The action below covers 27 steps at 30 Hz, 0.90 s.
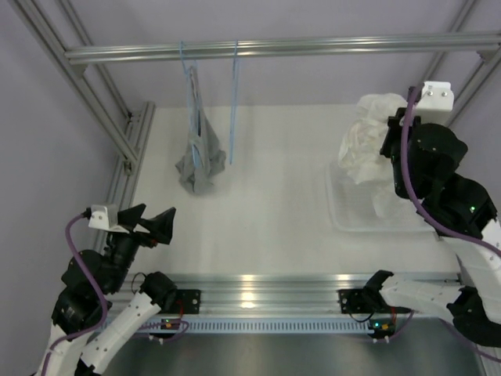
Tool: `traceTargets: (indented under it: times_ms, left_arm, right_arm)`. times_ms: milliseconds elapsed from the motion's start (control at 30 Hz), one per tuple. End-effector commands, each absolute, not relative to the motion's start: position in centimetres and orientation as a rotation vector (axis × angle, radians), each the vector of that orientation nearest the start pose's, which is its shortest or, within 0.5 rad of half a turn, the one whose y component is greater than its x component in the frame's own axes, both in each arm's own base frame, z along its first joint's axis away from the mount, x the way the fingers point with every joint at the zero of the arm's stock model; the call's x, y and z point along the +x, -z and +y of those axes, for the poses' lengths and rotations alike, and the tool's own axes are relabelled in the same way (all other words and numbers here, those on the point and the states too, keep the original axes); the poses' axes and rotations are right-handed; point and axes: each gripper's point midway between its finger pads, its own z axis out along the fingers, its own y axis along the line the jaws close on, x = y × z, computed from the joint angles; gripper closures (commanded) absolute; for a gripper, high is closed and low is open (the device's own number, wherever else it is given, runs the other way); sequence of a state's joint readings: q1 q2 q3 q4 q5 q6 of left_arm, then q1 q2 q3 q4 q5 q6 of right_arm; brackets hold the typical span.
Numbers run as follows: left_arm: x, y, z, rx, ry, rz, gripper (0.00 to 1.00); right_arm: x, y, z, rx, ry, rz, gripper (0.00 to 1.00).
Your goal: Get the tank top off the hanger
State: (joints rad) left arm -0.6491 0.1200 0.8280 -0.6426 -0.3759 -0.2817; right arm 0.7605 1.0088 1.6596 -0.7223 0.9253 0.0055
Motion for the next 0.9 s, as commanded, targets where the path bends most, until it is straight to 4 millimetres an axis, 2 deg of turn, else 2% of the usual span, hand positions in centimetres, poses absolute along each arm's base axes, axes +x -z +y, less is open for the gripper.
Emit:
traceTargets:
  times_ms: [0,33,67,100,133,167,200,233,267,333,367,433,467,533,633,733,800,867]
  left_arm:
    - [15.0,-33.5,-4.6,-0.038,0.477,1.484,0.01]
    - [15.0,-33.5,-4.5,-0.04,0.479,1.483,0.01]
    - [15.0,-33.5,-4.5,-0.04,0.476,1.483,0.01]
    - [15.0,-33.5,-4.5,-0.04,0.477,1.481,0.01]
    - [15.0,-33.4,-4.6,-0.038,0.477,1.484,0.01]
    - [14.9,-33.5,-4.6,-0.035,0.481,1.482,0.01]
    - [15.0,-33.4,-4.6,-0.033,0.479,1.484,0.01]
    - [15.0,-33.4,-4.6,-0.033,0.478,1.486,0.01]
    - [15.0,-33.4,-4.6,-0.033,0.479,1.484,0.01]
    - [14.9,-33.5,-4.6,-0.035,0.481,1.483,0.01]
    - [14.9,-33.5,-4.6,-0.034,0.482,1.483,0.01]
    - [14.9,-33.4,-4.6,-0.033,0.481,1.484,0.01]
    - [14.9,-33.5,-4.6,-0.035,0.483,1.483,0.01]
    - [14.9,-33.5,-4.7,-0.033,0.484,1.482,0.01]
    - [14.9,-33.5,-4.6,-0.035,0.484,1.482,0.01]
    - [14.8,-33.5,-4.5,-0.038,0.483,1.476,0.01]
    - [14.8,-33.5,-4.4,-0.044,0.482,1.473,0.01]
    - [14.8,-33.5,-4.3,-0.045,0.478,1.473,0.01]
  right_arm:
    - [26.3,-44.0,4.4,0.088,0.164,1.705,1.0]
    - [26.3,-43.4,3.3,0.139,0.175,1.711,1.0]
    - [26.6,-41.9,3.0,0.141,0.191,1.735,1.0]
    - [26.7,-41.2,2.8,0.148,0.189,1.743,1.0]
    - [26.5,-40.8,1.6,0.193,0.2,1.738,1.0]
    - [26.8,-39.1,1.3,0.195,0.222,1.766,1.0]
    - [27.1,-38.6,1.4,0.195,0.197,1.768,1.0]
    - [27.1,-38.0,0.7,0.218,0.195,1.769,1.0]
    - [27.4,-36.1,0.9,0.202,0.186,1.806,1.0]
    - [27.4,-34.9,-0.3,0.247,0.2,1.807,1.0]
    - [27.5,-33.2,-0.6,0.249,0.216,1.836,1.0]
    - [27.8,-31.8,-1.6,0.273,0.215,1.855,1.0]
    - [27.9,-30.4,-1.9,0.279,0.227,1.881,1.0]
    - [28.1,-29.2,-2.9,0.334,0.25,1.89,1.0]
    - [29.0,-26.2,-3.5,0.38,0.28,1.958,1.0]
    - [30.2,-22.5,-2.5,0.38,0.23,2.03,1.0]
    - [31.1,-20.9,-1.5,0.376,0.173,2.067,1.0]
    - [31.7,-20.3,-1.6,0.395,0.178,2.078,1.0]
